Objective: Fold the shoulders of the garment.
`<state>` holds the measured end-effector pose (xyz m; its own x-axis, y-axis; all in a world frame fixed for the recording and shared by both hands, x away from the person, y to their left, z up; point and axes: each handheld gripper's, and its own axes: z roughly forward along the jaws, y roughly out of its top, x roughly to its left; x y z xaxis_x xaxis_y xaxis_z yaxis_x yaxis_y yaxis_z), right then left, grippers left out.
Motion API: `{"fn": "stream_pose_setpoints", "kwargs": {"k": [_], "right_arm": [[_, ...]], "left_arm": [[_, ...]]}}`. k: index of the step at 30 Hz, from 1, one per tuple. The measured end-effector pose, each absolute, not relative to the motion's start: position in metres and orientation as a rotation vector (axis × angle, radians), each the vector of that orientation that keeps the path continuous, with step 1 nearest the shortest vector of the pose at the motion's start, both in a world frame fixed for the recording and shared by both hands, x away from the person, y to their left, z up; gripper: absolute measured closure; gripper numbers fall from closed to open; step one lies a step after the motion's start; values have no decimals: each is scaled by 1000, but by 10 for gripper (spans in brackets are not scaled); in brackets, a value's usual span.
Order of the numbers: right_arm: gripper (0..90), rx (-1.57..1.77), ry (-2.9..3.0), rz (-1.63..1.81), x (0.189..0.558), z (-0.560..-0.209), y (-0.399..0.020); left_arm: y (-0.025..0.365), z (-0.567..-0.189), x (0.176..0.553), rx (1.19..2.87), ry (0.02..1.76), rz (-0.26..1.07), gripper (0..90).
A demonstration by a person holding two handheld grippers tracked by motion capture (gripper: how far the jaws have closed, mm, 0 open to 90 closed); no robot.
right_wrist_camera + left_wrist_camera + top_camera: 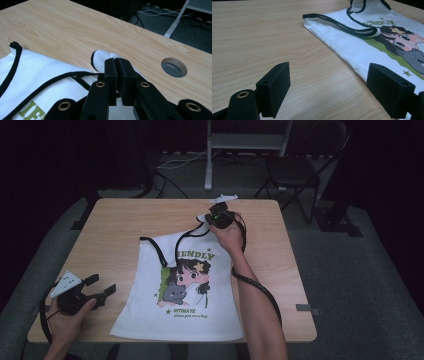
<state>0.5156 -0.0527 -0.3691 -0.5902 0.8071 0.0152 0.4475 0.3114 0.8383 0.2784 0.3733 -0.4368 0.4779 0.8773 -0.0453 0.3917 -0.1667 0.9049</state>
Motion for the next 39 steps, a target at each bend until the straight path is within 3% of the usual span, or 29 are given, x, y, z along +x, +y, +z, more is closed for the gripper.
{"fn": "stream_pose_setpoints", "kwargs": {"k": [39], "right_arm": [[861, 1037, 2232, 1179, 483, -382, -40]], "left_arm": [[373, -437, 278, 1759, 1083, 634, 188]]}}
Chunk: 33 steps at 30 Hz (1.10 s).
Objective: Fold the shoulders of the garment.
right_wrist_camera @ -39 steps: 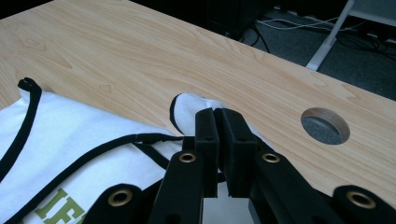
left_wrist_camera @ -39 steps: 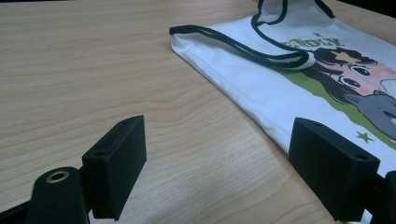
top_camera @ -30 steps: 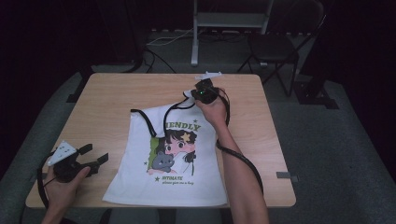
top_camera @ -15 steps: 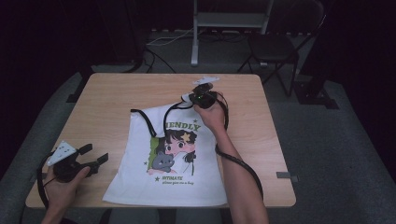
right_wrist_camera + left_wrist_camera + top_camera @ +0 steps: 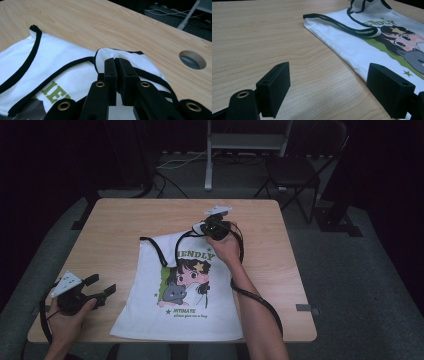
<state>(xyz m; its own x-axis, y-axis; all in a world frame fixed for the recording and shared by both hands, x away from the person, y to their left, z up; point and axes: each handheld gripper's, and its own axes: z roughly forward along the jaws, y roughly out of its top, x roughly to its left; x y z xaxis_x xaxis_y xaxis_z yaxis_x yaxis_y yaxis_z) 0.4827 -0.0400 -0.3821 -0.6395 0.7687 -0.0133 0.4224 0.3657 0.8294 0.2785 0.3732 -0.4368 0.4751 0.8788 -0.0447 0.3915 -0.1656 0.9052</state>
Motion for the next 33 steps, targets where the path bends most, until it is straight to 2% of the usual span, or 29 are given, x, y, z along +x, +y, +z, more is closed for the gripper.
{"fn": "stream_pose_setpoints", "kwargs": {"k": [33], "right_arm": [[857, 911, 2293, 1159, 448, -390, -29]], "left_arm": [[373, -437, 278, 1760, 1084, 635, 189]]}}
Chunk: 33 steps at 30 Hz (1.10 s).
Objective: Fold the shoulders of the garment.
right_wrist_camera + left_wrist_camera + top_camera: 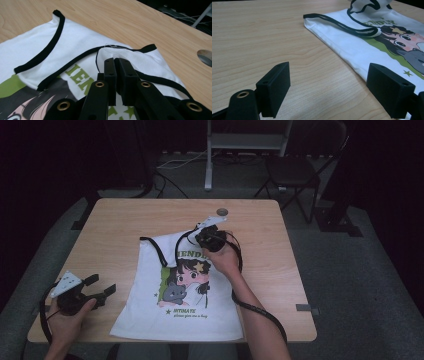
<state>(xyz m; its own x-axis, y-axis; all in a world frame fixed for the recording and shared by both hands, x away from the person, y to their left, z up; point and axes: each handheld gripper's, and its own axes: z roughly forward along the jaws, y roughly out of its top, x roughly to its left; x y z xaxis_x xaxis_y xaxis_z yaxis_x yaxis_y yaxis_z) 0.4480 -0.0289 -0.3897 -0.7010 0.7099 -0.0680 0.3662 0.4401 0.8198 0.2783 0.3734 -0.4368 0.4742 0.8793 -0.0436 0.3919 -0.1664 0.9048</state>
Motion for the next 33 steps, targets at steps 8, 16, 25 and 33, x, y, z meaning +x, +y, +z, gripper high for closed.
{"fn": "stream_pose_setpoints", "kwargs": {"k": [8, 16, 25, 33], "right_arm": [[854, 890, 2311, 1155, 437, -399, -26], [853, 870, 2324, 1151, 430, -404, -24], [851, 830, 2343, 1144, 421, -408, -24], [850, 822, 2354, 1135, 415, -413, -26]], "left_arm": [[373, -437, 278, 1759, 1085, 636, 189], [373, -437, 278, 1761, 1085, 636, 189], [373, -437, 278, 1763, 1084, 637, 189], [373, -437, 278, 1764, 1083, 638, 189]]}}
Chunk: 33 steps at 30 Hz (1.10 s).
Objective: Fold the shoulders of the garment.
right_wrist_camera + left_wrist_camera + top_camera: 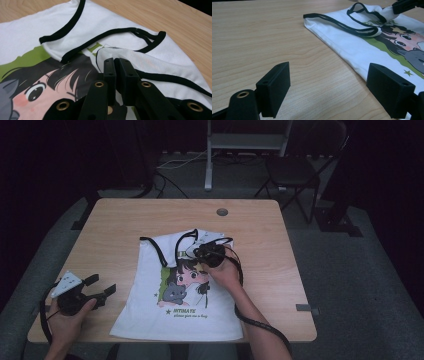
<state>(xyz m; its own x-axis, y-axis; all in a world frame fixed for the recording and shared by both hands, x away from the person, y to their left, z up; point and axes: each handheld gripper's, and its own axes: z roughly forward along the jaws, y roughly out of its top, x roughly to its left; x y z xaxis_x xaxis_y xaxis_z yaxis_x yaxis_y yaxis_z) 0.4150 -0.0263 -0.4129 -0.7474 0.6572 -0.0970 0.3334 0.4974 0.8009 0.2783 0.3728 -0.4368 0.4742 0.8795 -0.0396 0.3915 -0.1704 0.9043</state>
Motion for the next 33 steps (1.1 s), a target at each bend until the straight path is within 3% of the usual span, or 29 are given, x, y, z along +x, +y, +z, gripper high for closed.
{"fn": "stream_pose_setpoints", "kwargs": {"k": [33], "right_arm": [[844, 770, 2413, 1146, 392, -423, -25]], "left_arm": [[373, -437, 278, 1768, 1083, 641, 189]]}}
